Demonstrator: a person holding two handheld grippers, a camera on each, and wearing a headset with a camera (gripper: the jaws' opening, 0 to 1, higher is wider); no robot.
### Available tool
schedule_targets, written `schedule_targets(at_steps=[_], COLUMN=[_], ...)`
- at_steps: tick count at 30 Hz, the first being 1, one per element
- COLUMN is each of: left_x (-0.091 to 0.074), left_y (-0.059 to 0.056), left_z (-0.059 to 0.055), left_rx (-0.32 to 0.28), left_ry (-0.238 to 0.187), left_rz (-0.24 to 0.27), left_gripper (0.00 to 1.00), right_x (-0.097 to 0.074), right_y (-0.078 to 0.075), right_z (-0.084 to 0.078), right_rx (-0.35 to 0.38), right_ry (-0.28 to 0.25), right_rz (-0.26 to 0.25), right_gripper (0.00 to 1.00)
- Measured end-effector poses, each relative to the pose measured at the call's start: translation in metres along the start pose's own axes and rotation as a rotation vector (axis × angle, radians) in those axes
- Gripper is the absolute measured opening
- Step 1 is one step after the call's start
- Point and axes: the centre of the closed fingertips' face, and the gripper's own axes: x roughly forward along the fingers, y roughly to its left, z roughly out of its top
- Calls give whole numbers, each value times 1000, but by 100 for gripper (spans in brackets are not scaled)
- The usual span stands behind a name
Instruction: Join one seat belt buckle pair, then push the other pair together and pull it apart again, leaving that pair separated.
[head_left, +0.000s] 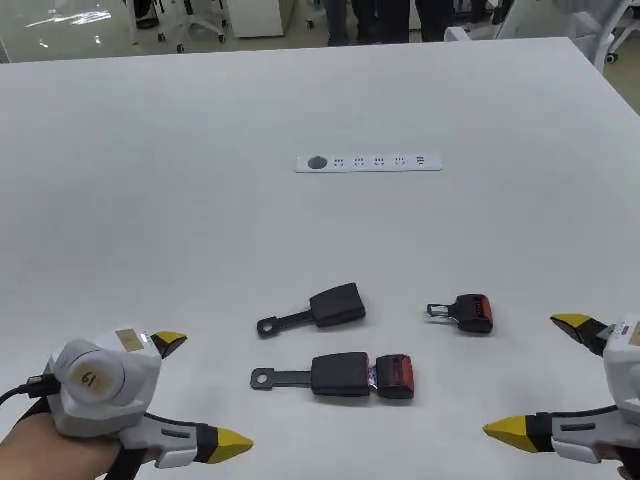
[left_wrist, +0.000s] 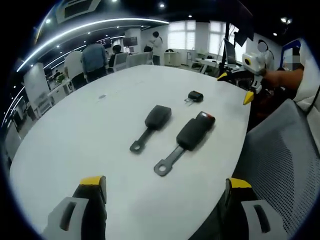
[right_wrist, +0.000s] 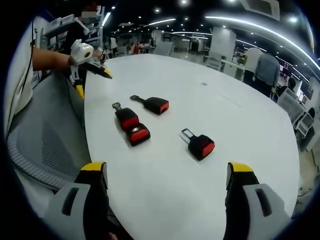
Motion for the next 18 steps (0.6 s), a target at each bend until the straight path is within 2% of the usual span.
schedule_targets(at_steps=[7, 12, 14, 18], left_x=[-1, -2, -2, -8], left_y=[1, 1, 1, 9], left_z=[0, 1, 0, 4], left_rx=[-9, -14, -12, -25], left_ry=[-10, -12, -11, -21], left_rz=[7, 12, 12, 26], left_gripper=[100, 100, 100, 100], right_x=[2, 4, 5, 2], right_y=[8, 10, 9, 3], right_z=[4, -2, -5, -4], right_rx=[4, 15, 24, 36], right_ry=[5, 14, 17, 19], right_rz=[10, 9, 7, -5], right_gripper=[100, 100, 100, 100])
